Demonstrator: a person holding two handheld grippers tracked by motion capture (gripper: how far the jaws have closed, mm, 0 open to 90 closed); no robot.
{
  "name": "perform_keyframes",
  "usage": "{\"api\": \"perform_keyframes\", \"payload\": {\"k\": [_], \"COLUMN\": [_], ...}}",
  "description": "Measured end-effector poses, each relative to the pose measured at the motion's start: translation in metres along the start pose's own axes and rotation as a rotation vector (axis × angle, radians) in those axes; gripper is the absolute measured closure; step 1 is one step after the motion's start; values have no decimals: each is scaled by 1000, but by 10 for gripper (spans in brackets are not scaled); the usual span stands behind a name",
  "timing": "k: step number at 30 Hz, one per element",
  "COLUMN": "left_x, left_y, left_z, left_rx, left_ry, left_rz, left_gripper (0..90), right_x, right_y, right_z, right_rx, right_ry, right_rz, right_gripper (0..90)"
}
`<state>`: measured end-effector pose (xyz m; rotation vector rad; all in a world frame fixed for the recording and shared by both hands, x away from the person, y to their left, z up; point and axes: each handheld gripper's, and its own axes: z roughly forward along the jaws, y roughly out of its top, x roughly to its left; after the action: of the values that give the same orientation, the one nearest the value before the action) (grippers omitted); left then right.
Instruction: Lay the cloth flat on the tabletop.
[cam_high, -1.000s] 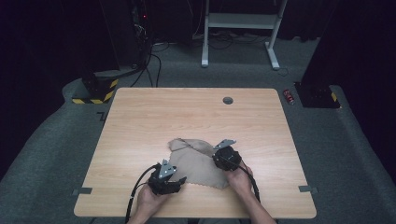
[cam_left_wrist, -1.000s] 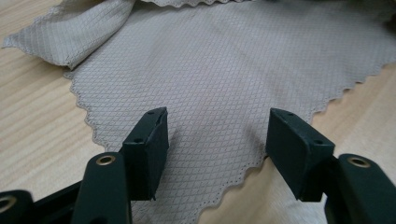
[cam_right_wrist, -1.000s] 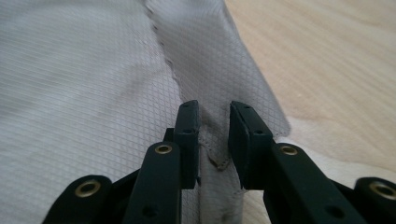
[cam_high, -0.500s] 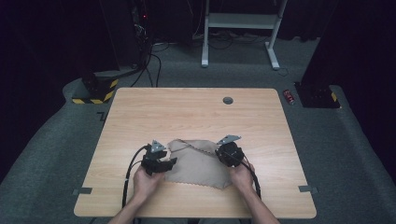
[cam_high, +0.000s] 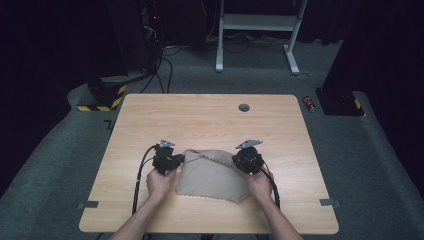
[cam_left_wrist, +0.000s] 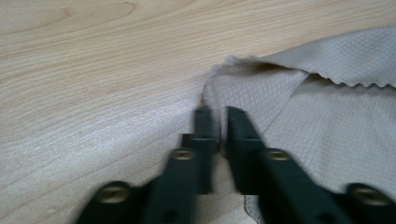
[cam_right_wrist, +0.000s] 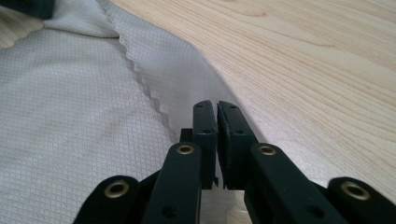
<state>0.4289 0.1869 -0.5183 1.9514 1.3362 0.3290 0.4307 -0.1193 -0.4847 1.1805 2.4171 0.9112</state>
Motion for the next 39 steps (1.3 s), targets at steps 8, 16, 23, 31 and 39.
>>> {"api": "perform_keyframes", "payload": {"k": [8,16,23,31,39], "left_x": [2,2,7,10,10], "left_y": [3,20,23,27,35], "left_z": [-12,-23,-19,-18,-21], "left_rx": [-32,-45,-48,-43,-64], "left_ry": [-28,-44,-76,-90,-105], "left_rz": [10,44,5,-2,-3], "left_gripper": [900,899,897,897,897], "right_x": [0,-7,-4,1,-9], "right_y": [2,-9,-14,-14,-7], "right_z": [-3,-3,5,13,-7], "right_rx": [-17,-7,32,66,2], "right_ry": [-8,-18,-3,-17,-10], "right_rz": [-2,14,-22,-75,-23], "right_gripper": [897,794,735,898,898]}}
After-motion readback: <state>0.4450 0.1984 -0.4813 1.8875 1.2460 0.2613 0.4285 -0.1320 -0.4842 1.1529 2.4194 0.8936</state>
